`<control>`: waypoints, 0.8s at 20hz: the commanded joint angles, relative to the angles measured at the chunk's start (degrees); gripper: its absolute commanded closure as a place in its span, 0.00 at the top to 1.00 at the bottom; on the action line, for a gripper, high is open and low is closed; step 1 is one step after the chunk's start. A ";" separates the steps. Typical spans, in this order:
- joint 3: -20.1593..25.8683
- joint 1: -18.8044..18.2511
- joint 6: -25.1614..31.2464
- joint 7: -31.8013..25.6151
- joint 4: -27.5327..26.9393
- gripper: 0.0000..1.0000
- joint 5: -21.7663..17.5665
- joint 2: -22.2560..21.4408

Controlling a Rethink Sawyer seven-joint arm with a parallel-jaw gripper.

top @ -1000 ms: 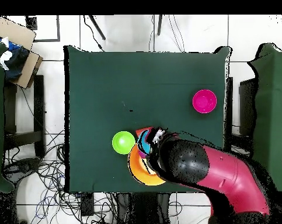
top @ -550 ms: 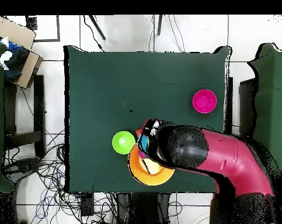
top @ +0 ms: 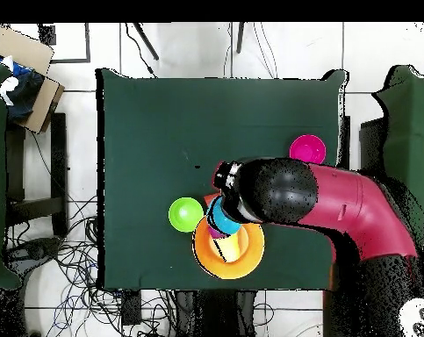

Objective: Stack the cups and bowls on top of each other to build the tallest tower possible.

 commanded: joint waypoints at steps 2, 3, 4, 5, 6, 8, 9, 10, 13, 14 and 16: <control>3.27 -0.27 0.61 -9.39 1.78 1.00 -4.45 1.83; 3.29 -0.31 0.48 -9.26 1.99 1.00 -4.57 1.70; 3.28 -0.35 0.37 -9.05 2.20 1.00 -4.61 1.54; 3.28 -0.41 0.46 -8.97 2.59 1.00 -4.47 1.01; 3.13 -0.28 0.75 -8.64 2.83 1.00 -4.41 0.42; 2.74 0.03 1.14 -7.90 3.98 1.00 -3.81 -1.19; 2.61 0.00 1.25 -7.80 4.50 1.00 -3.46 -1.88; 2.47 -0.02 1.36 -7.70 5.03 1.00 -3.10 -2.57; 2.26 0.16 2.79 -7.65 5.15 1.00 -3.00 -3.53; 2.25 0.19 3.00 -7.60 5.18 1.00 -2.92 -3.75; 2.23 0.44 3.24 -7.24 4.86 1.00 -3.17 -3.80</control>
